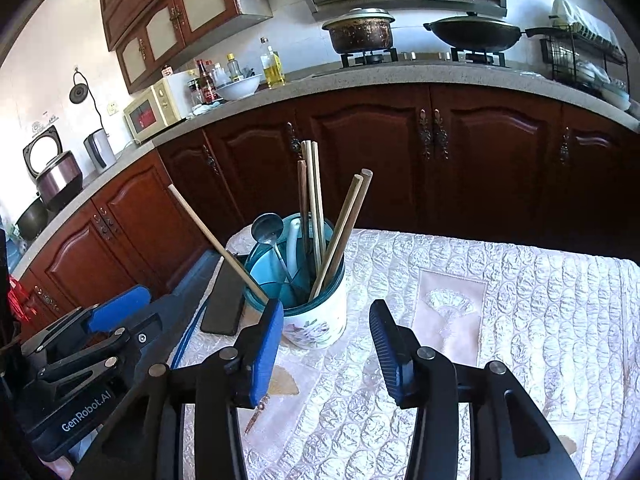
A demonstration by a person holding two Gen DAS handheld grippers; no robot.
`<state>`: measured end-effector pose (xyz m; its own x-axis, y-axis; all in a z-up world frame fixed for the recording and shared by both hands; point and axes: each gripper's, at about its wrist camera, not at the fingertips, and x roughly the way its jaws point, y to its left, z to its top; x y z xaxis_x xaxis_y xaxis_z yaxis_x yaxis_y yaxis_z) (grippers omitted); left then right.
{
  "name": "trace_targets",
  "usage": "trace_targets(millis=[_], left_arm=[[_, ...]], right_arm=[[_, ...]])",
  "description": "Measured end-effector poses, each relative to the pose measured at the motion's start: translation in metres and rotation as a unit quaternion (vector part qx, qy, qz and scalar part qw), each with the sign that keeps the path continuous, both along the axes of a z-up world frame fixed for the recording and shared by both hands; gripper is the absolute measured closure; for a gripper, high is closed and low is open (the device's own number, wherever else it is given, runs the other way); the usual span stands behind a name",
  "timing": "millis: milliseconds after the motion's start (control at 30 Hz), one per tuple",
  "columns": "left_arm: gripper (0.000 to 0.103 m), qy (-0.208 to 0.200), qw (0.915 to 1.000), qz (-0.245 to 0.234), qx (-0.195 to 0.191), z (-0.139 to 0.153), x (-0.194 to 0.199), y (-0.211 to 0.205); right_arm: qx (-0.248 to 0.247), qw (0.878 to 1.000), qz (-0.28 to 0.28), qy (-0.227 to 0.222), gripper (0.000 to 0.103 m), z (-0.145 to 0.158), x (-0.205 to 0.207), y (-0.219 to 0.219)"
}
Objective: Organize utensils
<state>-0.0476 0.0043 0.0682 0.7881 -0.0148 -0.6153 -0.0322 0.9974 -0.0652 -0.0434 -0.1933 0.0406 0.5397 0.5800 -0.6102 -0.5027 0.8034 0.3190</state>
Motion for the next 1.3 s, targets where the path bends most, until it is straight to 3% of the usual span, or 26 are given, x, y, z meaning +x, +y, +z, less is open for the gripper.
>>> trace_targets(millis=[1300], left_arm=[[0.058,-0.005,0.9992,0.039,0.01,-0.001,-0.003,0.013]], right_arm=[[-0.03,0.999,0.007,-0.026,0.06,0.004,-0.008,0.014]])
